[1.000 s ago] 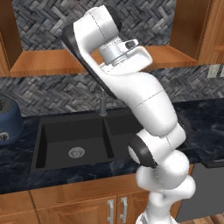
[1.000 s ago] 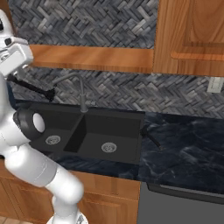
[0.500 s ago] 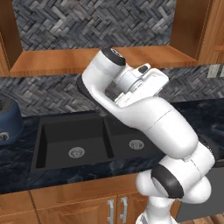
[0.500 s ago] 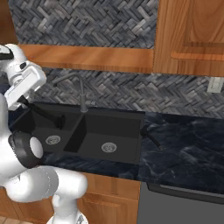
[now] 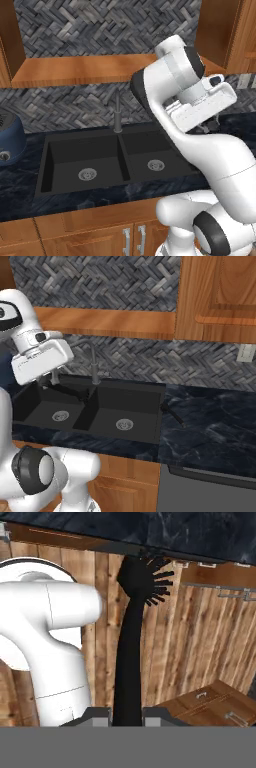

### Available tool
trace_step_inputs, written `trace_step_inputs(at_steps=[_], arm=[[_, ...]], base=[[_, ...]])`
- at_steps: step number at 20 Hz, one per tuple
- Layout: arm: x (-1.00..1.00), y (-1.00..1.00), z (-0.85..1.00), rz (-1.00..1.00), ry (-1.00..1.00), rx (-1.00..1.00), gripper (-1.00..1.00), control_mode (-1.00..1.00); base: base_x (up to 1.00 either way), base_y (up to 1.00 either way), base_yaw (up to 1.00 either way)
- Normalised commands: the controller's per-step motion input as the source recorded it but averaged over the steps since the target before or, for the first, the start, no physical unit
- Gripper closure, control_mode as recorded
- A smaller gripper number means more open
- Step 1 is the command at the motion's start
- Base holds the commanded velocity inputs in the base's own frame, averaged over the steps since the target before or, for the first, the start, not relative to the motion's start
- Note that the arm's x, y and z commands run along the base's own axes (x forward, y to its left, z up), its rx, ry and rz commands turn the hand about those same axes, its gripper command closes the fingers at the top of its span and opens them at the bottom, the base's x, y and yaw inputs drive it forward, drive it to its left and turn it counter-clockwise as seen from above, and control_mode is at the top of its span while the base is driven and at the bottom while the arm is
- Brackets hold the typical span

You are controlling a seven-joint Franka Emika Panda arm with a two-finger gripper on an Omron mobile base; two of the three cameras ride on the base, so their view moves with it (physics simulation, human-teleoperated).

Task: Locate and retrieve the dish brush and dish brush from the cabinet. Place them next to the sink.

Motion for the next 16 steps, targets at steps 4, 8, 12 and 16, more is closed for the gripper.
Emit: trace_step_inputs(at_steps=[4, 8, 12, 16], arm=[[-0.1, -0.5, -0.31, 0.13, -0.47, 0.2, 1.0, -1.0], [-0.03, -0.51, -0.24, 0.2, -0.46, 0.14, 1.0, -1.0], [0.01, -0.68, -0.36, 0.18, -0.42, 0.12, 1.0, -1.0], [0.34, -0.68, -0.49, 0.11, -0.14, 0.02, 1.0, -1.0]], base=[[0.0, 0.0, 0.0], [0.0, 0.0, 0.0], [0.0, 0.0, 0.0], [0.0, 0.0, 0.0]])
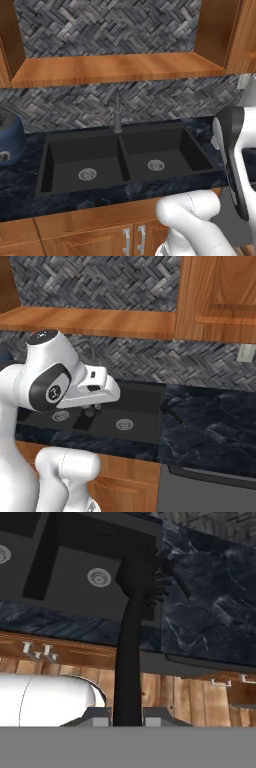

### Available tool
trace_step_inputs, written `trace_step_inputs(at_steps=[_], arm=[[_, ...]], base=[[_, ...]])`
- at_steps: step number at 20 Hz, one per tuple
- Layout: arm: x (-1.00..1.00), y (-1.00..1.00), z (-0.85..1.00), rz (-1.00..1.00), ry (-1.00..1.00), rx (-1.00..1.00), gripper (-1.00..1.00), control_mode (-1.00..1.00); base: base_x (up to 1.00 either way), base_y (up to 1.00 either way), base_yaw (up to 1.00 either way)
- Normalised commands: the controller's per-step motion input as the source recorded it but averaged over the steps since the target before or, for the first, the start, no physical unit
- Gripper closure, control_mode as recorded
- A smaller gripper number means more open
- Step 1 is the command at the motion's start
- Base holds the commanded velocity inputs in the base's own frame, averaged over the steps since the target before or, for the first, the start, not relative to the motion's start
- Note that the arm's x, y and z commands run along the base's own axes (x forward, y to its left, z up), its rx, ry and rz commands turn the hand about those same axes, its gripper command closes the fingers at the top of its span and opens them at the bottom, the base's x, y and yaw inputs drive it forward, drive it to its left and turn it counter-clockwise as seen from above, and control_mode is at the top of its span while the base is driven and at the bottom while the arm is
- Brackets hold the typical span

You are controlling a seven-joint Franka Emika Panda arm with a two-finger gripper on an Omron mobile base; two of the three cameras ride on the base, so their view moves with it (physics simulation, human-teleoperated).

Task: Locate and retrieve the dish brush and dish brush from the cabinet. Place them next to the sink.

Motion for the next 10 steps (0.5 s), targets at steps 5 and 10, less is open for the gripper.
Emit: trace_step_inputs(at_steps=[5, 10], arm=[[0.57, -0.66, -0.46, 0.15, 0.02, 0.01, 1.0, -1.0], [0.55, -0.67, -0.45, 0.17, -0.02, 0.05, 1.0, -1.0]], base=[[0.0, 0.0, 0.0], [0.0, 0.0, 0.0]])
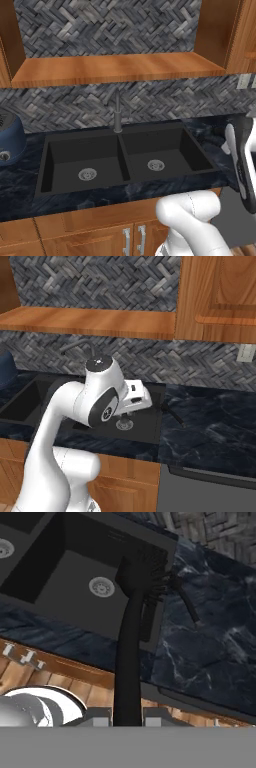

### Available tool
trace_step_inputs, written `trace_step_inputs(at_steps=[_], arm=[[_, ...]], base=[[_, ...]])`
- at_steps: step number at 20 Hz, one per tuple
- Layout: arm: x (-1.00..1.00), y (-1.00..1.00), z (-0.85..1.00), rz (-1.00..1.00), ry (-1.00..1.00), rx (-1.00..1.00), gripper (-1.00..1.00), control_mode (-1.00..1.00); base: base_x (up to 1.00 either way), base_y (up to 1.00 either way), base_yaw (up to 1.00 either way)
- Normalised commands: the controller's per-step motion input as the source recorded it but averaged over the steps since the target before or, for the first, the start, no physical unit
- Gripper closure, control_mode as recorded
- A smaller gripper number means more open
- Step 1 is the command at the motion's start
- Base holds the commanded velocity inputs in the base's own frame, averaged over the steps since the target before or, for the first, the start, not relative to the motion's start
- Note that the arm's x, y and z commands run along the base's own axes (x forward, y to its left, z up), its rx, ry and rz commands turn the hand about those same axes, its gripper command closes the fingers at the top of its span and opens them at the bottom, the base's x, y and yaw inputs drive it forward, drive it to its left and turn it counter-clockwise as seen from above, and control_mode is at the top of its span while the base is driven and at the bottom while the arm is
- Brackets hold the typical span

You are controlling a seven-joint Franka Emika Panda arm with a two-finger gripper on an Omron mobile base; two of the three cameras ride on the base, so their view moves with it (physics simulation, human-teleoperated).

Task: Locate and retrieve the dish brush and dish brush from the cabinet. Place them next to the sink.

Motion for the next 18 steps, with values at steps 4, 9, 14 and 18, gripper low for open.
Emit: trace_step_inputs(at_steps=[4, 9, 14, 18], arm=[[0.57, -0.71, -0.51, 0.15, -0.01, 0.05, 1.0, -1.0], [0.59, -0.67, -0.44, 0.09, 0.14, 0.0, 1.0, -1.0], [0.51, -0.59, -0.43, 0.1, 0.13, 0.0, 1.0, -1.0], [0.46, -0.54, -0.45, 0.13, 0.05, 0.0, 1.0, -1.0]], base=[[0.0, 0.0, 0.0], [0.0, 0.0, 0.0], [0.0, 0.0, 0.0], [0.0, 0.0, 0.0]])
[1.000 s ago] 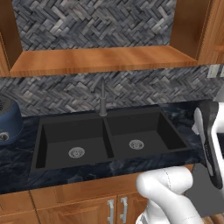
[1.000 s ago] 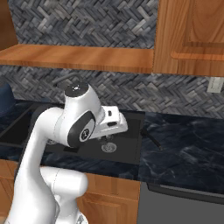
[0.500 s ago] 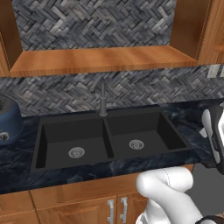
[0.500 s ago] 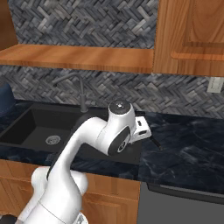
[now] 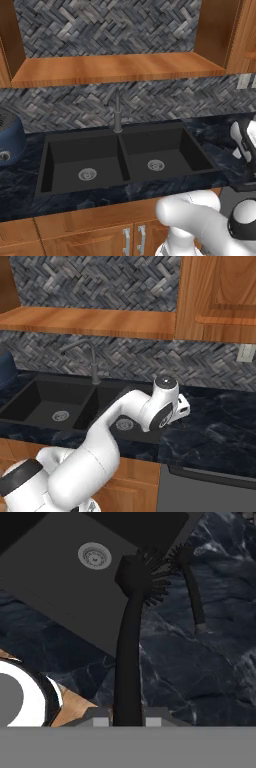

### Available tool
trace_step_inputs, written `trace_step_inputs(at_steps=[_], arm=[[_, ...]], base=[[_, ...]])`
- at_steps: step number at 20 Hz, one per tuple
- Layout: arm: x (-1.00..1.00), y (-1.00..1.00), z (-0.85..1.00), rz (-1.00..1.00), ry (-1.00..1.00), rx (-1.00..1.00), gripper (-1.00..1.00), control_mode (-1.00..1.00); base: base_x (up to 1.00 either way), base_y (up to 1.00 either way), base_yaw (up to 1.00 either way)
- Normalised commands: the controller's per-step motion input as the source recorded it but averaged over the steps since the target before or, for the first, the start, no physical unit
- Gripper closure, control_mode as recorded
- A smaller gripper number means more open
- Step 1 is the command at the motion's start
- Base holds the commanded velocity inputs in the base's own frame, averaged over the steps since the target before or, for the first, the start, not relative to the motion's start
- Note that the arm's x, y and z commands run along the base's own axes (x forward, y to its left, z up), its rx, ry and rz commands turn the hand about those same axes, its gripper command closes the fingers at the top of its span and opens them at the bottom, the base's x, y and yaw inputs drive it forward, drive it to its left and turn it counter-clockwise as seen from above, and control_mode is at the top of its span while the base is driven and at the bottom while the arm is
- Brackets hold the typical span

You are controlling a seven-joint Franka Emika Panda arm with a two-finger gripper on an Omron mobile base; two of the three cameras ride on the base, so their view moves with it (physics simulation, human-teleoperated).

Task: Locate and retrieve the dish brush and dish brush from the cabinet. Place them next to the sink.

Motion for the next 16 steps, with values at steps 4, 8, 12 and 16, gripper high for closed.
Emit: trace_step_inputs(at_steps=[4, 8, 12, 16], arm=[[0.29, -0.38, -0.46, 0.12, 0.03, 0.0, 1.0, -1.0], [0.29, -0.18, -0.25, 0.12, 0.08, 0.0, 1.0, -1.0], [0.15, 0.0, -0.16, 0.1, 0.06, 0.01, 1.0, -1.0], [0.07, -0.06, -0.28, 0.07, 0.0, 0.03, 1.0, -1.0]], base=[[0.0, 0.0, 0.0], [0.0, 0.0, 0.0], [0.0, 0.0, 0.0], [0.0, 0.0, 0.0]])
